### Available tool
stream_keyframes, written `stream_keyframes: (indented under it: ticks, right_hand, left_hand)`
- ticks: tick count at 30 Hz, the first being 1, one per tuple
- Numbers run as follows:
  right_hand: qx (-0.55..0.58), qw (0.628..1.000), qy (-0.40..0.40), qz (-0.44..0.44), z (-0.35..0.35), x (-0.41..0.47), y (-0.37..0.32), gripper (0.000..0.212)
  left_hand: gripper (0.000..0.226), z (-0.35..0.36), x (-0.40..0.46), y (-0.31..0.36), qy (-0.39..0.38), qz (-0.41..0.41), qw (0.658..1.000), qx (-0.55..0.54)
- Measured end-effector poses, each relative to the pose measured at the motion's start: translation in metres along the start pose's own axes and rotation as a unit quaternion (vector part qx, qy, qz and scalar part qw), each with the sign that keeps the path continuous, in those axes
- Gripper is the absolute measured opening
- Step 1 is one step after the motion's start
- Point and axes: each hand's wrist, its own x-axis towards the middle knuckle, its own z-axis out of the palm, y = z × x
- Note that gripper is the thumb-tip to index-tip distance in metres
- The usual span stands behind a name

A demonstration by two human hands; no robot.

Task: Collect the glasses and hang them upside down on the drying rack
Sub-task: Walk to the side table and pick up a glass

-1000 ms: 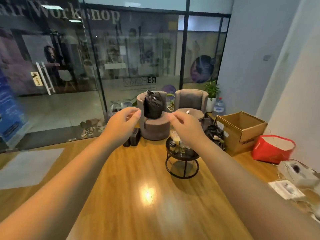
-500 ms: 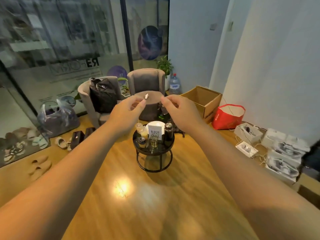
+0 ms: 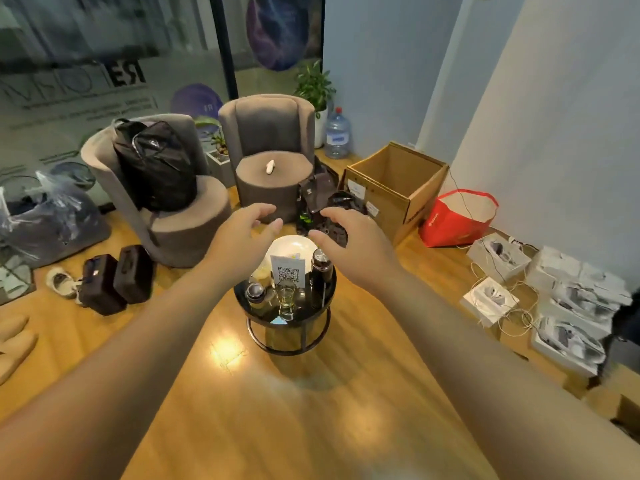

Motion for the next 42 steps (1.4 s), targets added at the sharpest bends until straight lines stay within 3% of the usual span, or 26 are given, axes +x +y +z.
stream_keyframes:
  ticks: [7,15,22,29,35,42]
  right_hand:
    - [-0.021,0.998,-0.056,0.016,0.087,0.069,0.077,0.072]
    - [0.013,0.994,-0.1,0.038,0.2,0.129,0.158,0.087]
    - [0.022,0.986,-0.154,0.064,0.29,0.142,0.247,0.124]
    - [0.034,0.978,-0.177,0.104,0.36,0.132,0.313,0.126]
    - [0.047,0.974,-0.189,0.119,0.391,0.126,0.34,0.126]
    - [0.089,0.97,-0.175,0.146,0.402,0.124,0.353,0.12]
  left_hand:
    - [0.049,0.093,0.076,-0.097,0.006,-0.045,0.999,0.006]
    - [0.075,0.225,0.129,-0.239,-0.047,-0.076,0.995,-0.043]
    - [0.092,0.319,0.148,-0.337,-0.1,-0.099,0.99,0.017]
    - [0.104,0.413,0.169,-0.398,-0.133,-0.092,0.981,0.11]
    - [0.108,0.451,0.176,-0.441,-0.128,-0.12,0.971,0.165]
    - [0.104,0.464,0.192,-0.458,-0.119,-0.136,0.974,0.134]
